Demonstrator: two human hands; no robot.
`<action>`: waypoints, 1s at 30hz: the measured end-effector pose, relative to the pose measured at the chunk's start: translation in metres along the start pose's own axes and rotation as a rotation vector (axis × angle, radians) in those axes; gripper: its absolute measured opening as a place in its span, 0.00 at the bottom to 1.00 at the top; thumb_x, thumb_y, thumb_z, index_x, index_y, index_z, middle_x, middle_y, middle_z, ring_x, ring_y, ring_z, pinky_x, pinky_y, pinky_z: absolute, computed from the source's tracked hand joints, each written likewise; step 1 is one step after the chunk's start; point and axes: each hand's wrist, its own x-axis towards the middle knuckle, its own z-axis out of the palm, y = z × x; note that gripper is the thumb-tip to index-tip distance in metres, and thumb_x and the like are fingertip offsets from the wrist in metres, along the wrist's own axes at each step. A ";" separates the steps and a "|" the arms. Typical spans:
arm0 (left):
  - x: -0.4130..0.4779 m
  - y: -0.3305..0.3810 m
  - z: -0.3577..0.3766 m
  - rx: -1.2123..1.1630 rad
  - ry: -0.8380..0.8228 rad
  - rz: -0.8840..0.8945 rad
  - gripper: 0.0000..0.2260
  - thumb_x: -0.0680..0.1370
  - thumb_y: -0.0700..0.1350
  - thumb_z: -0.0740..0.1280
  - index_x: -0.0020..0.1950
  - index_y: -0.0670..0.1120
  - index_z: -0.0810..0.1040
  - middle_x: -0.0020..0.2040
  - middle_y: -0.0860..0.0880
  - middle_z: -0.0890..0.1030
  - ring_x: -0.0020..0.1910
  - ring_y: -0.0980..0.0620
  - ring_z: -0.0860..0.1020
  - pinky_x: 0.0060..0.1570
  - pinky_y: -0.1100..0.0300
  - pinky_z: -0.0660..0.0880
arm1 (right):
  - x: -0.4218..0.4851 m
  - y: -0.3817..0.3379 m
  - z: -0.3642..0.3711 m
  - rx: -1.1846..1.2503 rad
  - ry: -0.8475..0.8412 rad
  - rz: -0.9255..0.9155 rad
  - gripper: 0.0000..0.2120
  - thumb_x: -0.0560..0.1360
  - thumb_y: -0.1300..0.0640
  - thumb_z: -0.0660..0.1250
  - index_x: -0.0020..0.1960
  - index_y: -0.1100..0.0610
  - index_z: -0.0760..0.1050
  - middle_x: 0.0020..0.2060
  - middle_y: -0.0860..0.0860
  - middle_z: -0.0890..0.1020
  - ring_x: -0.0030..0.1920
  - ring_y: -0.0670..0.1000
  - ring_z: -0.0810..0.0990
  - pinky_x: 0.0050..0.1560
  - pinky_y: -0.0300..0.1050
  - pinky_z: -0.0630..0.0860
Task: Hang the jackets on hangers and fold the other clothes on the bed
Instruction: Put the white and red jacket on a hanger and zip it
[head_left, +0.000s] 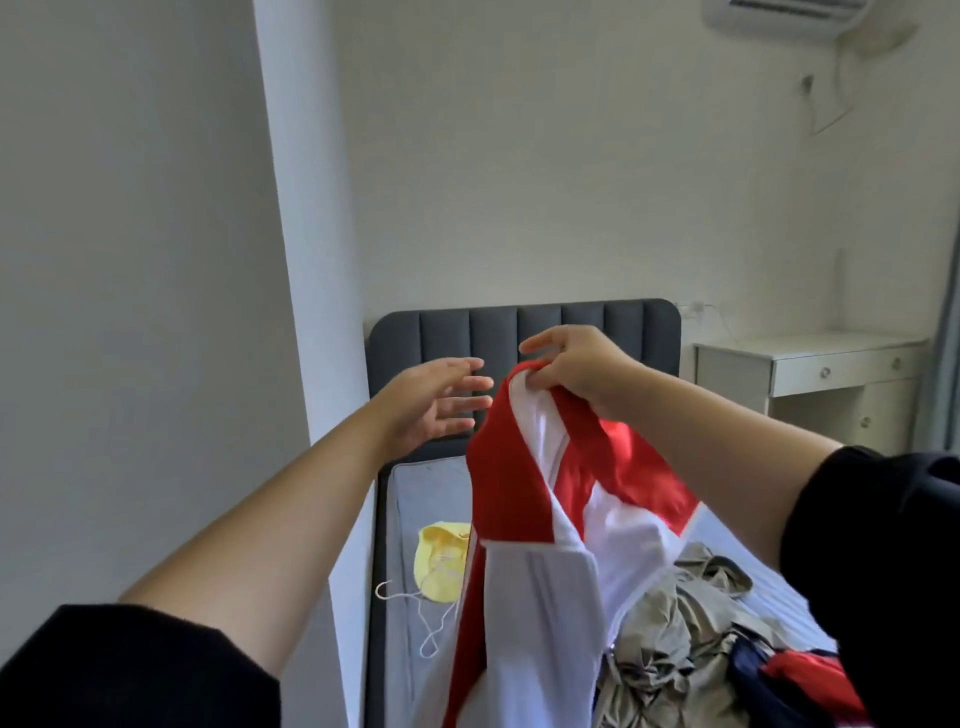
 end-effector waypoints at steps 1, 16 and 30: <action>-0.002 0.005 0.002 0.111 -0.023 0.014 0.12 0.78 0.53 0.66 0.59 0.50 0.78 0.54 0.49 0.83 0.53 0.51 0.82 0.49 0.56 0.80 | -0.002 0.001 0.005 -0.043 -0.020 -0.003 0.17 0.68 0.71 0.72 0.52 0.55 0.79 0.45 0.55 0.83 0.43 0.52 0.82 0.49 0.46 0.80; -0.012 -0.013 0.033 0.867 0.170 0.005 0.17 0.78 0.53 0.64 0.33 0.45 0.75 0.31 0.47 0.73 0.31 0.53 0.73 0.34 0.63 0.71 | -0.011 0.003 0.022 -0.267 0.012 -0.281 0.11 0.67 0.67 0.73 0.42 0.53 0.79 0.37 0.46 0.82 0.40 0.44 0.81 0.43 0.33 0.76; -0.032 -0.004 0.025 0.987 0.237 0.065 0.12 0.74 0.47 0.68 0.31 0.48 0.75 0.30 0.50 0.75 0.32 0.53 0.75 0.31 0.63 0.67 | -0.022 0.027 0.028 -0.449 0.238 -0.338 0.05 0.71 0.65 0.69 0.38 0.58 0.79 0.31 0.46 0.78 0.34 0.47 0.77 0.34 0.37 0.71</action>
